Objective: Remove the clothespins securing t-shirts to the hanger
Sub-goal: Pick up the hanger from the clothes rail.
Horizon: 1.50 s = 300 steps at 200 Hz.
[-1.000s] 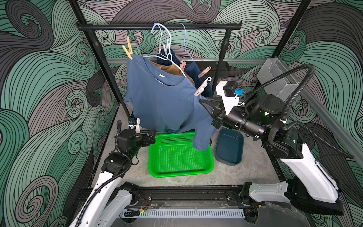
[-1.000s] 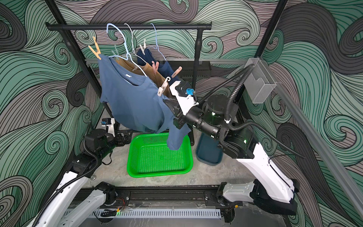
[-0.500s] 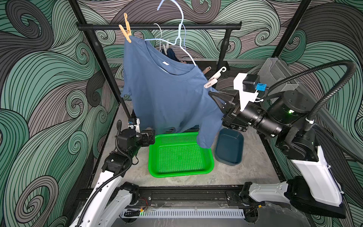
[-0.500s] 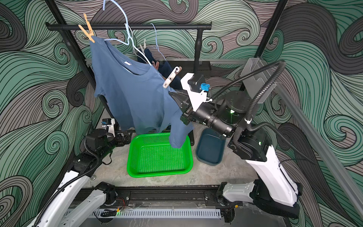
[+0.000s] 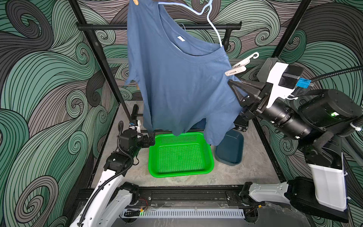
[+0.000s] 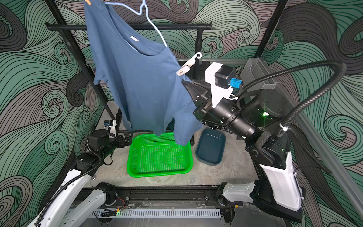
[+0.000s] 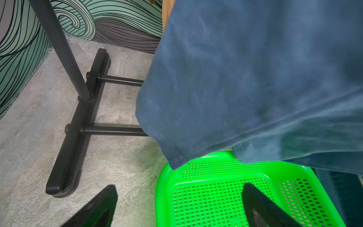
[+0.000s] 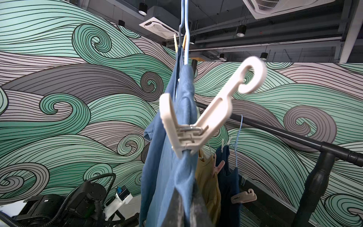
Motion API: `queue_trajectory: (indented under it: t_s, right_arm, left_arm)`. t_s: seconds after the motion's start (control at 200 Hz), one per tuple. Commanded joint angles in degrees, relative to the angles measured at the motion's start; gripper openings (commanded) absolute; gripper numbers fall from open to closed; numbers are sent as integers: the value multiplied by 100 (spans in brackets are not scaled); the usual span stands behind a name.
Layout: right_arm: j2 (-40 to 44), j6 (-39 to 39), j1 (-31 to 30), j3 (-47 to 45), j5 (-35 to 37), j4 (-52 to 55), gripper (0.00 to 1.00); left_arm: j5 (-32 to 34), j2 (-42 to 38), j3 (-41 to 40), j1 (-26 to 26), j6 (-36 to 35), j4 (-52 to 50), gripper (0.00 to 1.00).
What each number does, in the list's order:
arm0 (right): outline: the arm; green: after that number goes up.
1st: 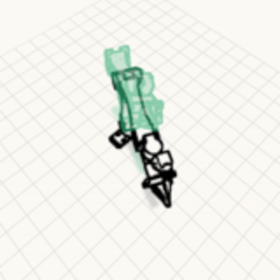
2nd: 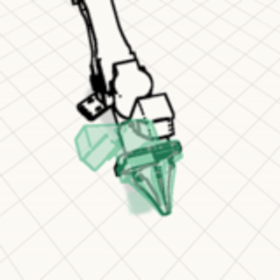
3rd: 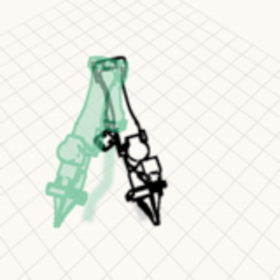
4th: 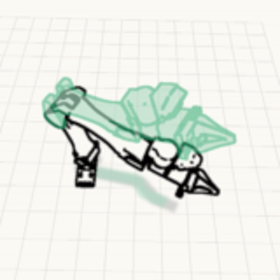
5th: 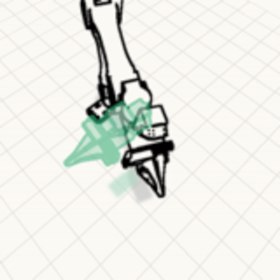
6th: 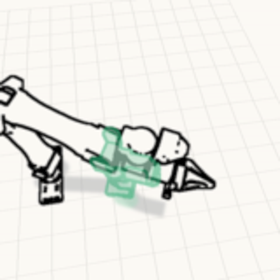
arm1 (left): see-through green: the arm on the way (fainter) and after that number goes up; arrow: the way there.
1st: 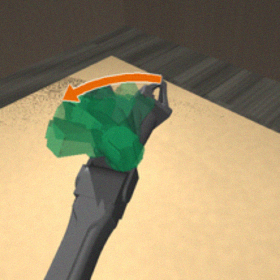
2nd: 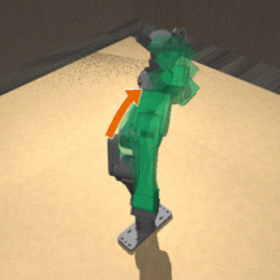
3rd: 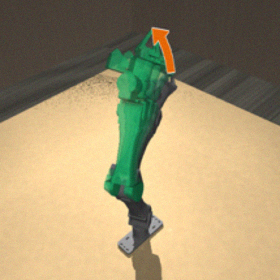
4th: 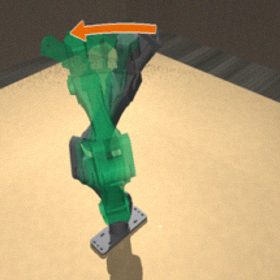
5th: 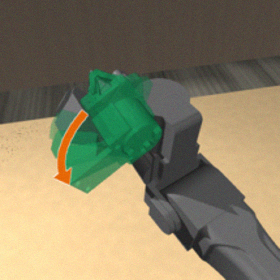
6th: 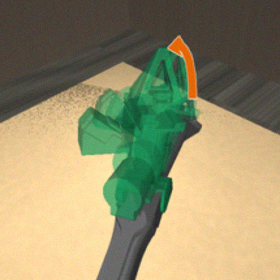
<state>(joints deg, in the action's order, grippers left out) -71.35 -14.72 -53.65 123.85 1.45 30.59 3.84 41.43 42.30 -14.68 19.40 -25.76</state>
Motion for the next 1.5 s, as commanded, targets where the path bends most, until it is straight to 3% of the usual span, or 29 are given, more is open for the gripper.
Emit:
queue_trajectory:
  t_s: [0.0, 0.27, 0.841, 1.131, 1.496]
  right_arm:
    - [197, -77, 35, 58, 112, -542, 0]
    - [690, -48, 30, -508, 343, -393, 0]
    - [2203, 838, 35, -4014, 660, -506, 0]
    - [2615, 982, 89, -5179, 138, -347, 0]
    - [2968, 1191, 162, -6907, -689, -967, 0]
  left_arm:
    - [-23, 36, 15, 43, -98, 11, 99]
    - [-50, 91, 33, 53, -99, 67, 98]
    - [-686, -99, -29, 55, -672, 321, 99]
    - [-937, -187, 6, 50, -940, 350, 99]
    - [-2267, -552, -274, 13, -1839, 1189, 99]
